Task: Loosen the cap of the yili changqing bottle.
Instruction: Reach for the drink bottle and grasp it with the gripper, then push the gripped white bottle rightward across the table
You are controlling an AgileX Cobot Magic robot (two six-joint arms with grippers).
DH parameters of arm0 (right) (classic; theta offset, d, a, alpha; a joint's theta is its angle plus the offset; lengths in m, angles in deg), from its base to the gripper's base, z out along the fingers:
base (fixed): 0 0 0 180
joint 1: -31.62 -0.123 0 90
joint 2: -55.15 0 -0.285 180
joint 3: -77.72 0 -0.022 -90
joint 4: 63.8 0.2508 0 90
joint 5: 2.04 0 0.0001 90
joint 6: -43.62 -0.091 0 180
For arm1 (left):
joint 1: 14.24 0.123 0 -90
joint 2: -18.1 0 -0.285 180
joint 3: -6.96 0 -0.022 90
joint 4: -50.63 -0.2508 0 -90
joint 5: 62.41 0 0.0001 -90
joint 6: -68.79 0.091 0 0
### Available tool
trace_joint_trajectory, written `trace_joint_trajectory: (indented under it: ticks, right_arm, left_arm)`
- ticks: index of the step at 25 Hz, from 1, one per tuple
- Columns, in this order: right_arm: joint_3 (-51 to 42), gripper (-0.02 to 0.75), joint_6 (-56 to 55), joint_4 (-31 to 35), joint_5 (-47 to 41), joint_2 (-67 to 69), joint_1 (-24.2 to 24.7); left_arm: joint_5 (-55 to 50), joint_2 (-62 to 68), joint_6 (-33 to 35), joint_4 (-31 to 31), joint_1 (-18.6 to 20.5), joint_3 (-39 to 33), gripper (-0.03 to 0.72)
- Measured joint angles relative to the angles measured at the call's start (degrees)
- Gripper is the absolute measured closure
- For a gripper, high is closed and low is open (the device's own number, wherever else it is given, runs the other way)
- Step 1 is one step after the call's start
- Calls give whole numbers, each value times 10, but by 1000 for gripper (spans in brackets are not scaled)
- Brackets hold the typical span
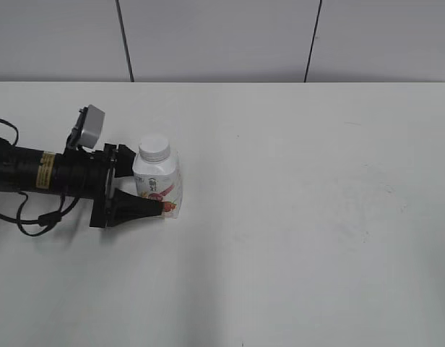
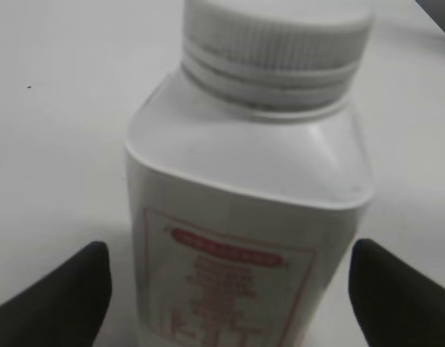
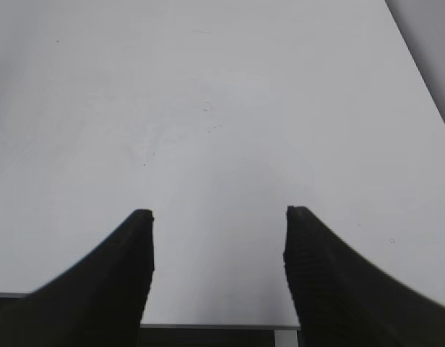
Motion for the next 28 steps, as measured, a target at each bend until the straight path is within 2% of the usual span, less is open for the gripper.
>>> trace_joint_trajectory:
  ticks: [5,13,22,28]
  right_arm:
    - [0,277,0,0,0,0,0]
    - [0,277,0,-1,0,0,0]
    - [0,277,0,-1,0,0,0]
    - [0,277,0,-1,0,0,0]
  left_arm:
    - [0,24,0,7,-20,30,101]
    - [3,38,0,20,-31,45,127]
    - [5,38,0,21,-37,45,232]
    - [-2,38,0,30,-62,47,273]
